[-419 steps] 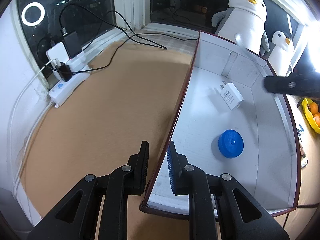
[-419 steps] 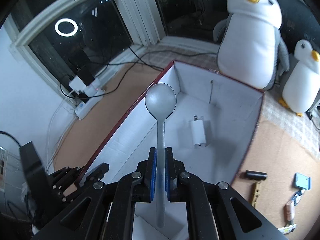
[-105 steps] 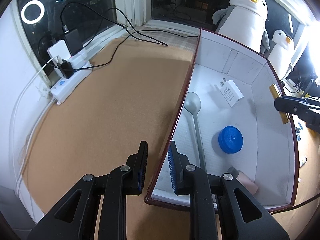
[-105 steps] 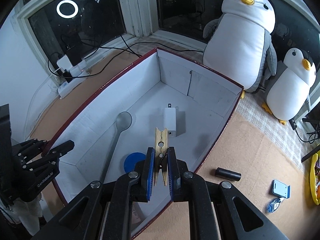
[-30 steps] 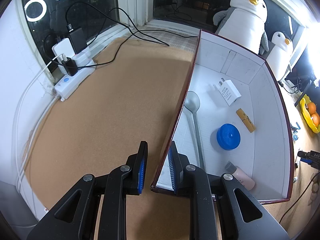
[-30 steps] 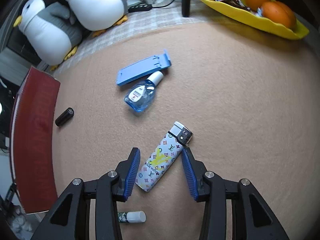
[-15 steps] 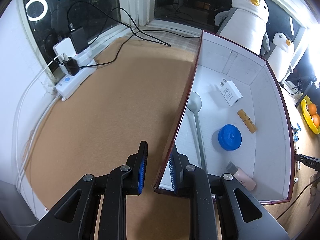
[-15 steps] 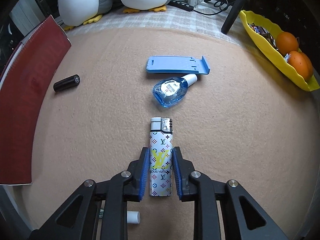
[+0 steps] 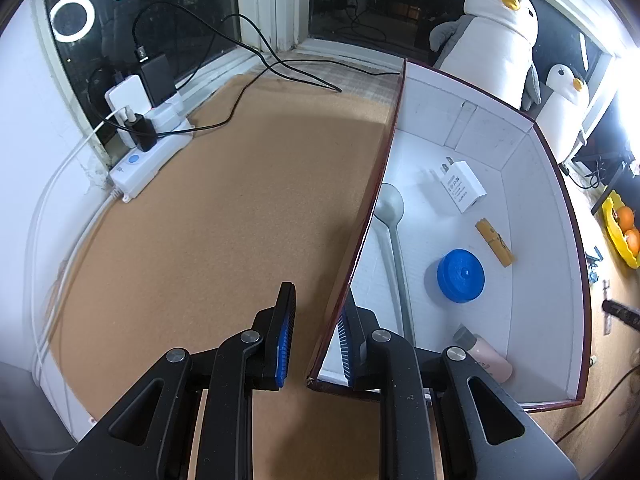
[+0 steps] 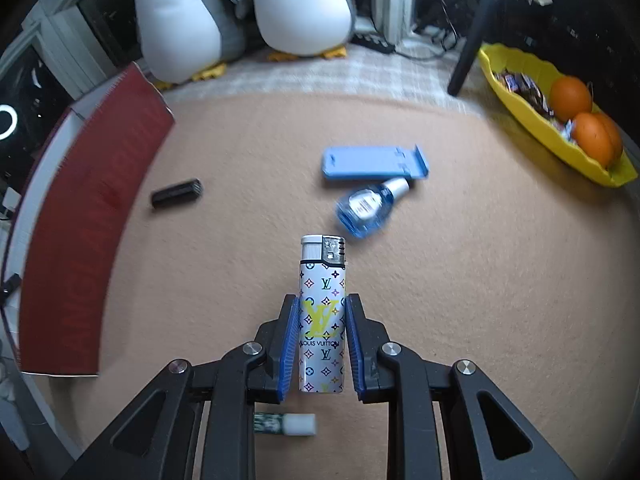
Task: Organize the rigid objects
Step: 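Carry the patterned lighter into the red box and release it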
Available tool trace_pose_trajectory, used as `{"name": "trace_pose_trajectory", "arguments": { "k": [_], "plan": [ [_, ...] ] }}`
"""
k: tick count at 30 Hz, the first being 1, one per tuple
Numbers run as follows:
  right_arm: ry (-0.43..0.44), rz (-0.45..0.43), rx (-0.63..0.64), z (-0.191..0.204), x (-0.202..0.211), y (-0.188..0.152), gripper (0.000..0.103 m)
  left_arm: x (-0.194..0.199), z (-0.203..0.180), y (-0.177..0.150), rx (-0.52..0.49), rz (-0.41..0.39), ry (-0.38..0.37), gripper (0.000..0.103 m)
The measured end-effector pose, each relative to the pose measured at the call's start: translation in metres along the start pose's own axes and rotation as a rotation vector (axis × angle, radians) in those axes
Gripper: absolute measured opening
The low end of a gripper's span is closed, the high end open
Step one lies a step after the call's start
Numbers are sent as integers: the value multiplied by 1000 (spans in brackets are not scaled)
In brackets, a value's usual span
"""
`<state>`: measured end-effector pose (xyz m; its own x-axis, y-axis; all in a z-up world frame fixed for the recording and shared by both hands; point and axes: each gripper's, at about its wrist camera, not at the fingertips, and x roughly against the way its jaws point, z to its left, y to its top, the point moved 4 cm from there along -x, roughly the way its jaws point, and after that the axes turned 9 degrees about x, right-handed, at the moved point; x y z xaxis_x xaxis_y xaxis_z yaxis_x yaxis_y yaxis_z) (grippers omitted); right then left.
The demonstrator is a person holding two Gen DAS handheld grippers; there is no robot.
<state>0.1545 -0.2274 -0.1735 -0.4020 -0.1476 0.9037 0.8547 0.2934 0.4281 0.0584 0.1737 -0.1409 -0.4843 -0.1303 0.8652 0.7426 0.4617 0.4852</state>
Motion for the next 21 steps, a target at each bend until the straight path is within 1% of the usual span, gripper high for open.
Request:
{"name": "trace_pose_trajectory", "arguments": {
  "k": [3,6,11,15,21],
  "plan": [
    [20,-41,28,15,15,13,21,-2,0,1,1,2,-1,19],
    [52,-86,73,39,33,27,21,-2,-1,1,0,2,0,19],
    [97,-135,145,83,49,45,21,-4,-4,3,1,2,-2,19],
    [143,-158,200,117,58,57,21,-5,-5,4,0,1,-6,19],
    [196,-168,267,158,59,70,21,-9,-7,6,-5,3,-8,19]
  ]
}}
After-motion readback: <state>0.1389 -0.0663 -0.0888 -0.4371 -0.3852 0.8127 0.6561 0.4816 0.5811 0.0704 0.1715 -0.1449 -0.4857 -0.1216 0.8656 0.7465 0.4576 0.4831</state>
